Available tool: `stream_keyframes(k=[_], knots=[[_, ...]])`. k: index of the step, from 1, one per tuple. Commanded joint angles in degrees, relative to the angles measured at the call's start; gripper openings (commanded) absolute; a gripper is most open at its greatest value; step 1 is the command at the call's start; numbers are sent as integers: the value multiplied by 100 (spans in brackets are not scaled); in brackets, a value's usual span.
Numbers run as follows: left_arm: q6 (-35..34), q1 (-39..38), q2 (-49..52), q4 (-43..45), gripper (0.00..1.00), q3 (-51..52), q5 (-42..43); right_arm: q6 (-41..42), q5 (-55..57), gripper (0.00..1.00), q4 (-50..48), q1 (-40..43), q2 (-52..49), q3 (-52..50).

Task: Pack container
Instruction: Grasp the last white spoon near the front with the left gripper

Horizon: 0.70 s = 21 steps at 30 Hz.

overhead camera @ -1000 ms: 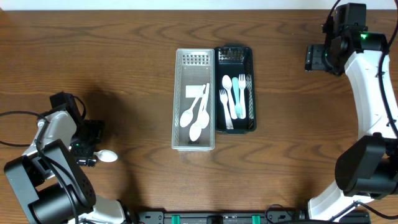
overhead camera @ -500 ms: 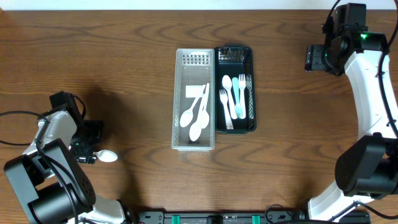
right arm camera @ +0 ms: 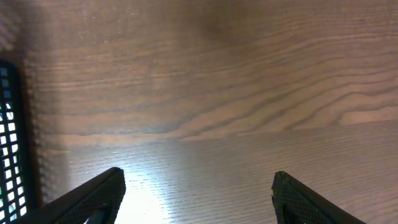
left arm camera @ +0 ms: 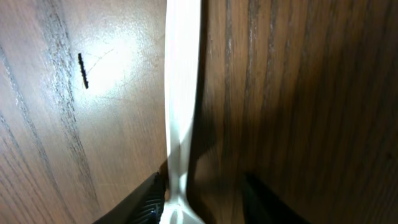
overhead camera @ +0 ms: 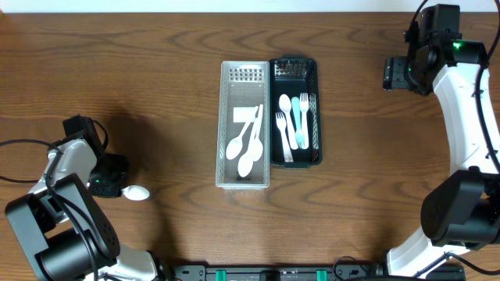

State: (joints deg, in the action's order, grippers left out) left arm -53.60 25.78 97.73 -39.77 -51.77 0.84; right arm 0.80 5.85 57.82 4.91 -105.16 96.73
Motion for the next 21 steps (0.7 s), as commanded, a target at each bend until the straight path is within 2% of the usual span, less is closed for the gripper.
stream_keyframes(k=[1, 6, 11, 21], knots=[[42, 28, 111, -20, 36, 98, -153, -68, 15, 79, 7, 44, 4, 52], [42, 28, 111, -20, 15, 98, -153, -68, 15, 79, 9, 44, 4, 52], [42, 28, 111, -22, 6, 98, -153, -68, 15, 79, 7, 44, 4, 52], [232, 28, 111, 9, 6, 98, -153, -68, 15, 79, 4, 44, 4, 52]])
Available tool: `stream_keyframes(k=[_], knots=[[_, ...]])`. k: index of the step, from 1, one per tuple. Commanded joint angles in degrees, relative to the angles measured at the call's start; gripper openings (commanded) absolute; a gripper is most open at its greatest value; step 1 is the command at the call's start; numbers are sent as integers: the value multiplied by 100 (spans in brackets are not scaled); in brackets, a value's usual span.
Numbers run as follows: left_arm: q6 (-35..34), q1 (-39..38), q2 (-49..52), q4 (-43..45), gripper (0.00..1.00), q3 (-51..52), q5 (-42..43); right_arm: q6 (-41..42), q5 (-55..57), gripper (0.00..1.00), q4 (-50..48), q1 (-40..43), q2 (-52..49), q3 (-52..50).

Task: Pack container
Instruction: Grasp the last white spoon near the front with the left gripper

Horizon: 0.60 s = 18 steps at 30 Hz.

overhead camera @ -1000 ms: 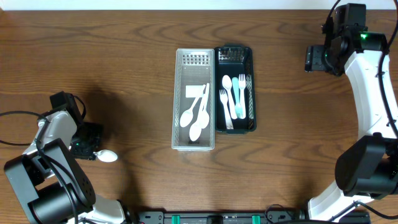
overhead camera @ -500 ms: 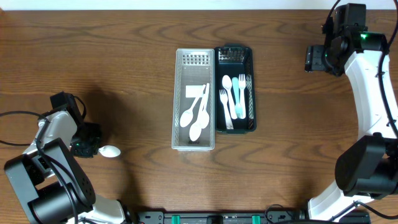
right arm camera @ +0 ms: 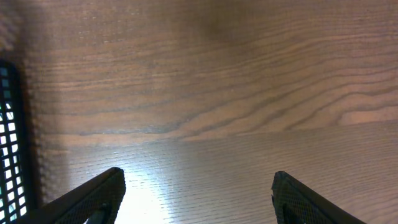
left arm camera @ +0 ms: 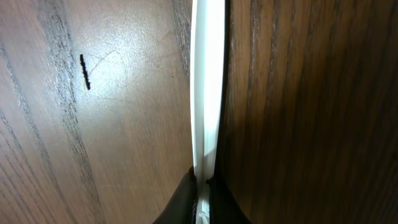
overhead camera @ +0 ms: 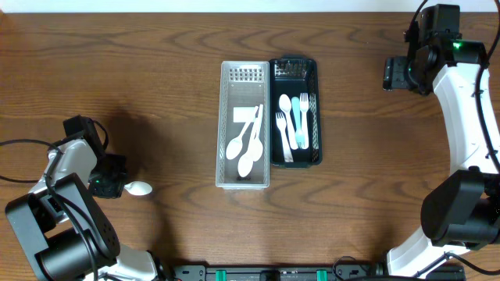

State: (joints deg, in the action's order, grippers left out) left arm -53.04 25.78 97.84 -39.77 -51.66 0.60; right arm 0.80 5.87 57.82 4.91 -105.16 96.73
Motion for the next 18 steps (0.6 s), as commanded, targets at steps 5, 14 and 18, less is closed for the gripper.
stream_keyframes(k=[5, 14, 18], knots=[[509, 22, 85, -48, 6, 7, -129, -68, 13, 79, 2, 44, 4, 52], [1558, -605, -444, -1073, 6, -918, -129, -68, 13, 79, -55, 44, 4, 52], [1971, -1294, -883, -1493, 6, -1482, -129, -66, 11, 79, -85, 44, 4, 52]])
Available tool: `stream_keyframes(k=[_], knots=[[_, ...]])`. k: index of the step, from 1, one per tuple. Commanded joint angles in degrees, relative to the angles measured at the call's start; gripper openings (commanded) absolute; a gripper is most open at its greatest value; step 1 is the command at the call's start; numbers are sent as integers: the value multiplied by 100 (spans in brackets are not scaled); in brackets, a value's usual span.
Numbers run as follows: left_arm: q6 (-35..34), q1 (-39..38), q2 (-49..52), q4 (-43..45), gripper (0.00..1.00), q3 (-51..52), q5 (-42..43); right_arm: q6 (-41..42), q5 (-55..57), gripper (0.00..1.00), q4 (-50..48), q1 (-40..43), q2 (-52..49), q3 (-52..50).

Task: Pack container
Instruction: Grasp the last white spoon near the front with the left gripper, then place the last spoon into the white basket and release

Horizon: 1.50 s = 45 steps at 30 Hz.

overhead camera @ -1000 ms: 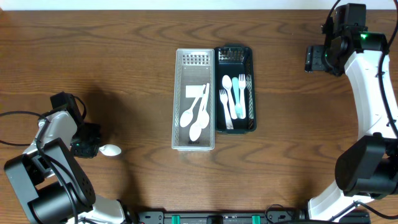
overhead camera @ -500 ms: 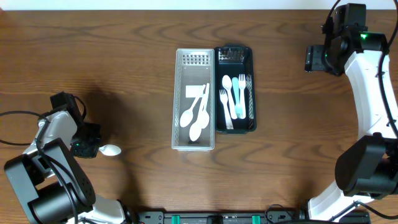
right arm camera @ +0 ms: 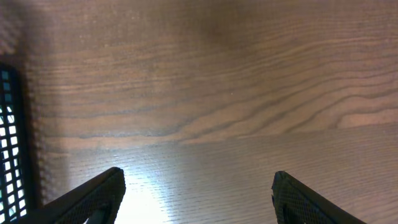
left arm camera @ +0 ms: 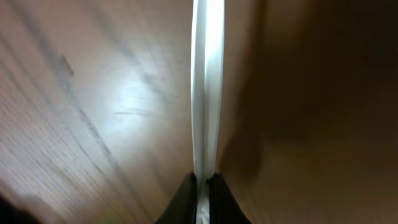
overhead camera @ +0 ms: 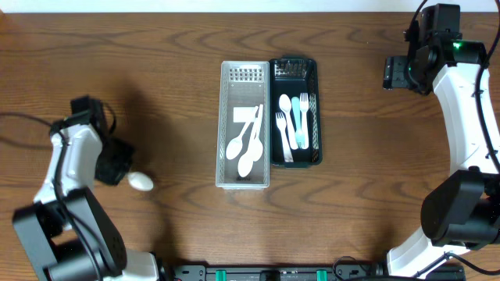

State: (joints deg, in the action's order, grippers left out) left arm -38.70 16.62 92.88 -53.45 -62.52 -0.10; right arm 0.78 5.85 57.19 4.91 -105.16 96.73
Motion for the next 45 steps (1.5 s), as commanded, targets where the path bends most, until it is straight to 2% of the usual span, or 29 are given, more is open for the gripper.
stream_keyframes(k=[1, 9, 15, 17, 21, 30, 33, 35, 40, 45], knots=[[634, -619, -503, -197, 6, -553, -59, -63, 13, 79, -33, 44, 4, 52], [1624, -2844, -916, -236, 6, -1519, -61, -63, 13, 79, -44, 44, 4, 52], [2538, -4382, -767, 470, 6, -1604, -496, -61, 11, 79, -39, 44, 4, 52], [2691, -4686, -610, 708, 6, -1604, -629, -63, 9, 79, -39, 44, 4, 52], [2680, -4903, -142, 1023, 6, -1602, -660, -63, 9, 79, -26, 44, 4, 52], [2492, -4852, 951, 1290, 6, -1602, -660, -66, 11, 80, 66, 44, 4, 52], [2492, -4852, 1069, 1285, 17, -1602, -660, -66, 13, 82, 66, 44, 4, 52], [2494, -4852, 1073, 1298, 34, -1604, -662, -66, 13, 84, 63, 44, 4, 52], [2575, -4828, 986, 1325, 36, -1628, -664, -66, 11, 84, 33, 44, 4, 52], [2671, -4815, 442, 1239, 38, -1867, -929, -66, 9, 82, -142, 42, 4, 52]])
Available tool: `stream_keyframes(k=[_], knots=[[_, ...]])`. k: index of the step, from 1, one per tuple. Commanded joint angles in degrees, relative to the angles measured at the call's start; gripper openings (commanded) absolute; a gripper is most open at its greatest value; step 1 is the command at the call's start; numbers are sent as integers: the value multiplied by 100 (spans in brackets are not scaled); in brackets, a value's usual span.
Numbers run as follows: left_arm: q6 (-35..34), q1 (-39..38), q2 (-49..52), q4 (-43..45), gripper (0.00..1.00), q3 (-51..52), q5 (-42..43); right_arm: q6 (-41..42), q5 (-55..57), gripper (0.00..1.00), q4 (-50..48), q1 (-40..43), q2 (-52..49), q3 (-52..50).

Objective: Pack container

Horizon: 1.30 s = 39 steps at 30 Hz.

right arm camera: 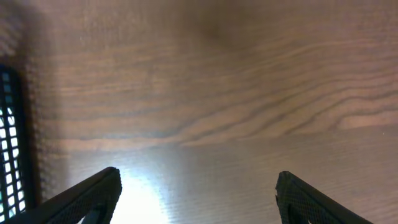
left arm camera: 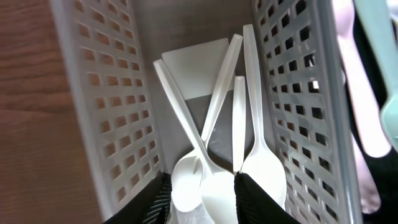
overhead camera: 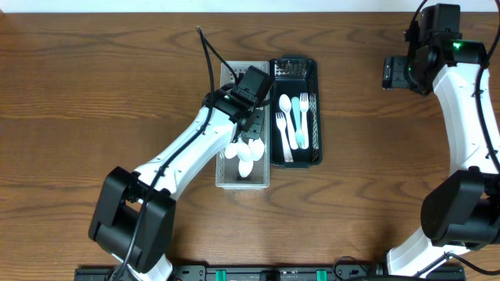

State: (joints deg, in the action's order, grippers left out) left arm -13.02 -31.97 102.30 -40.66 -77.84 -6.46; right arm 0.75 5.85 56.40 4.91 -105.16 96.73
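Observation:
Several white plastic spoons (left arm camera: 239,124) lie in the white perforated basket (left arm camera: 106,124), their bowls toward my left gripper (left arm camera: 202,202). That gripper hangs low inside the basket, open, its dark fingers (left arm camera: 158,199) either side of the spoon bowls and gripping none of them. From overhead the left arm reaches across the white basket (overhead camera: 243,185), with spoon bowls (overhead camera: 247,156) showing below it. My right gripper (right arm camera: 196,205) is open over bare wood at the far right (overhead camera: 398,74).
A dark mesh basket (overhead camera: 317,117) stands against the white one's right side and holds white and pale-blue forks and spoons (overhead camera: 294,121). Its edge shows at the left of the right wrist view (right arm camera: 9,137). Brown wooden table all round.
My left gripper was shut on a white spoon over the table at the left. It is now open inside the white basket, with the spoon lying among the others. The right arm has not moved.
First my left gripper stood open round a spoon's handle on the table at the far left. Then it was shut on the handle, and later held the spoon off the wood. Now the spoon lies in the white basket and the gripper is open.

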Motion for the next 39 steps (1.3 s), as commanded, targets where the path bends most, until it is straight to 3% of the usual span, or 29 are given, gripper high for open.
stream_keyframes(k=[1, 5, 7, 9, 11, 19, 22, 27, 33, 39], knots=[[98, 76, -680, -39, 43, -369, -553, -63, 0, 82, -133, 37, 4, 52], [68, 472, -1340, -35, 64, -378, -1274, -61, -461, 80, -538, -15, 4, 52], [-52, 837, -1537, -35, 98, -378, -1268, -61, -748, 79, -850, -101, 4, 52], [-105, 1233, -1633, -15, 98, -378, -1266, -63, -782, 83, -1224, -227, 4, 52], [-101, 1600, -1637, 7, 98, -378, -1266, -63, -791, 99, -1635, -374, 4, 52], [109, 2479, -1622, 214, 98, -378, -1268, -63, -695, 99, -2796, -605, 7, 55], [579, 2608, -1648, 289, 98, -376, -1266, -57, -645, 99, -2446, -599, 87, 55], [592, 2627, -2046, 330, 98, -177, -1207, -39, -83, 99, -1860, -509, 343, 50], [599, 2627, -3340, 1056, 98, 1075, -1207, 90, -74, 99, -1729, -181, 1113, -496], [595, 2608, -5187, 2057, 98, 3069, -1204, 92, 39, 99, -2122, -162, 2463, -2162]])
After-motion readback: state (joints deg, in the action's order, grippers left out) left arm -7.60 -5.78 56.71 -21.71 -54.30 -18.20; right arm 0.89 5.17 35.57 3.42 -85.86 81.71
